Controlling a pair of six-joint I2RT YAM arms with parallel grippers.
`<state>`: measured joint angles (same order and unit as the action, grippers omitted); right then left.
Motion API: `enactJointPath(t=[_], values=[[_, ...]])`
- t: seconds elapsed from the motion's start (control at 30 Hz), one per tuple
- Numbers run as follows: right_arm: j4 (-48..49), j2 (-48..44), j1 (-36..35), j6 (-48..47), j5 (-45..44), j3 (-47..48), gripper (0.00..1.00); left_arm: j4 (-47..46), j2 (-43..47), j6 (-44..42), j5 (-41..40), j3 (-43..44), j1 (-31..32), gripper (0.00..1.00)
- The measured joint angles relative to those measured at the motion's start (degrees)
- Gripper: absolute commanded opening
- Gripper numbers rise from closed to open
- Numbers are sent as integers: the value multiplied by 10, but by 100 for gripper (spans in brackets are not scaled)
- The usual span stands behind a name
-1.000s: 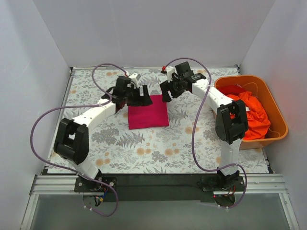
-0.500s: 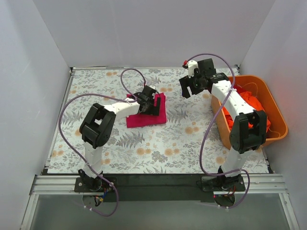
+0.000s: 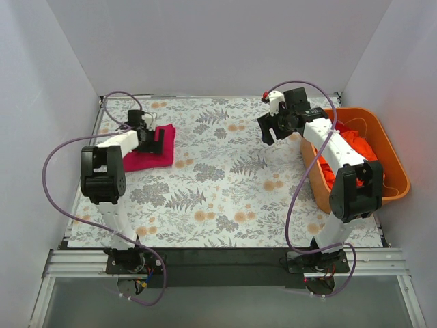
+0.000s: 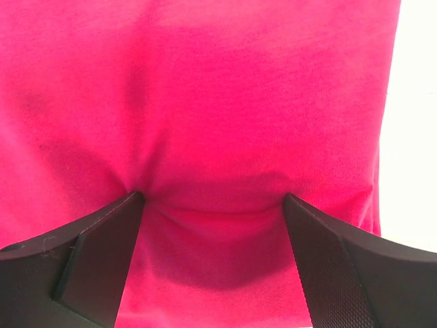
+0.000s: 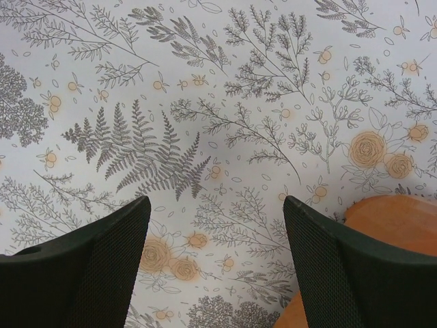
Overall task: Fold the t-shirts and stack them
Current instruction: Neatly place the folded tshirt to the corner
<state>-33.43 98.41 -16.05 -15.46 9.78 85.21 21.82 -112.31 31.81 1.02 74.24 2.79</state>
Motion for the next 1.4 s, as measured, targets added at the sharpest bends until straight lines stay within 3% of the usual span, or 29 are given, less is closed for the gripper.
enactJointPath(t=[0.1, 0.27, 0.57, 0.9, 1.03, 1.2, 1.4], values=[[0, 0, 2, -4, 0, 0, 85, 19, -17, -71, 42, 26, -76, 81], [0, 0, 3, -9, 0, -1, 85, 42, -61, -158, 92, 90, -145, 80], [-6, 0, 3, -13, 3, -1, 86, 89, -111, -254, 134, 174, -166, 81], [-12, 0, 3, -13, 10, -1, 86, 176, -127, -228, 127, 259, -178, 84], [-12, 0, 3, -13, 11, -1, 87, 204, -89, -196, 120, 245, -181, 83], [-12, -3, 3, -13, 11, -1, 87, 217, 18, -171, 115, 133, -181, 83], [-12, -7, 3, -13, 11, -1, 88, 232, 76, -147, 114, 30, -181, 82]])
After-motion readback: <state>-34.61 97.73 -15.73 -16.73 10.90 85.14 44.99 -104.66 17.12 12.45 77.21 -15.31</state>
